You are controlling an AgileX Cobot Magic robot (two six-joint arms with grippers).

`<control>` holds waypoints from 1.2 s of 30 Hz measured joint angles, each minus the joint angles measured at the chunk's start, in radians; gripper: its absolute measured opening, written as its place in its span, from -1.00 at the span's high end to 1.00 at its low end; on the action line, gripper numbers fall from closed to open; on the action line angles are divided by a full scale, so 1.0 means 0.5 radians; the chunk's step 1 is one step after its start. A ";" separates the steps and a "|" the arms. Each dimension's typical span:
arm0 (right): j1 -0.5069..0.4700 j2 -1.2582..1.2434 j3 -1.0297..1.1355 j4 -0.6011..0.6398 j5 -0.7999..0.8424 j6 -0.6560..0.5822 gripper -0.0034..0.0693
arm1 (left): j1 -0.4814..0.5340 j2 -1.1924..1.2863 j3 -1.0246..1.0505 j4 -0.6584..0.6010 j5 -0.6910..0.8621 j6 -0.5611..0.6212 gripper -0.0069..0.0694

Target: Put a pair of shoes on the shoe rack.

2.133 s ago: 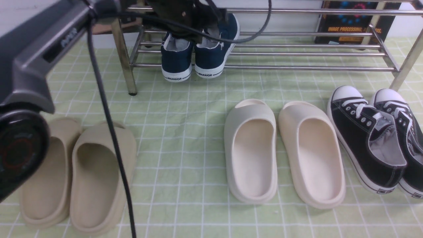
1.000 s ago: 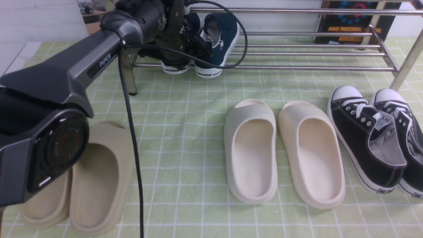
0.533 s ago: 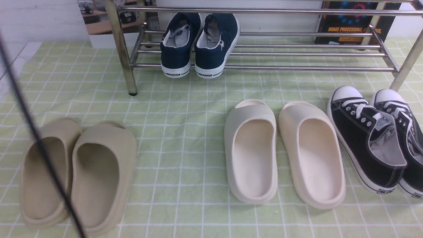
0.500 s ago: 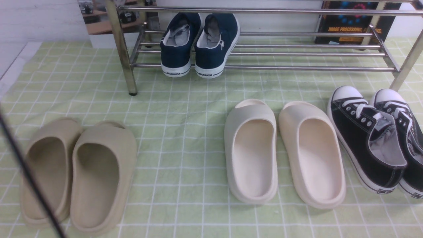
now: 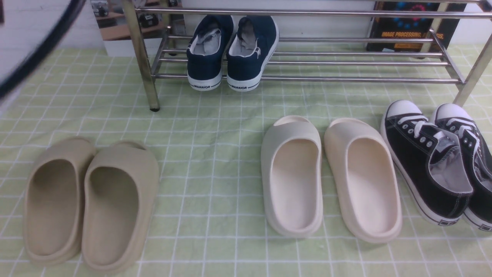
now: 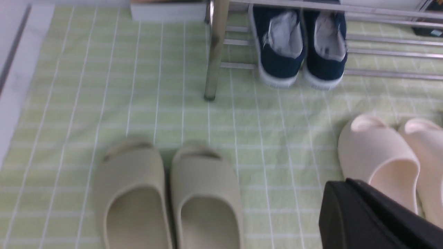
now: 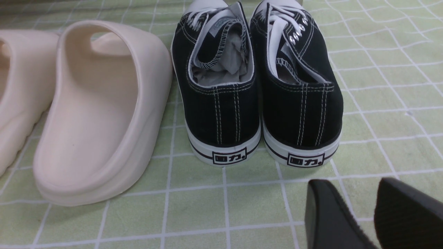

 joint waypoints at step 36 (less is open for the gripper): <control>0.000 0.000 0.000 0.000 0.000 0.000 0.23 | 0.411 -1.746 2.522 -0.120 -1.889 -0.261 0.85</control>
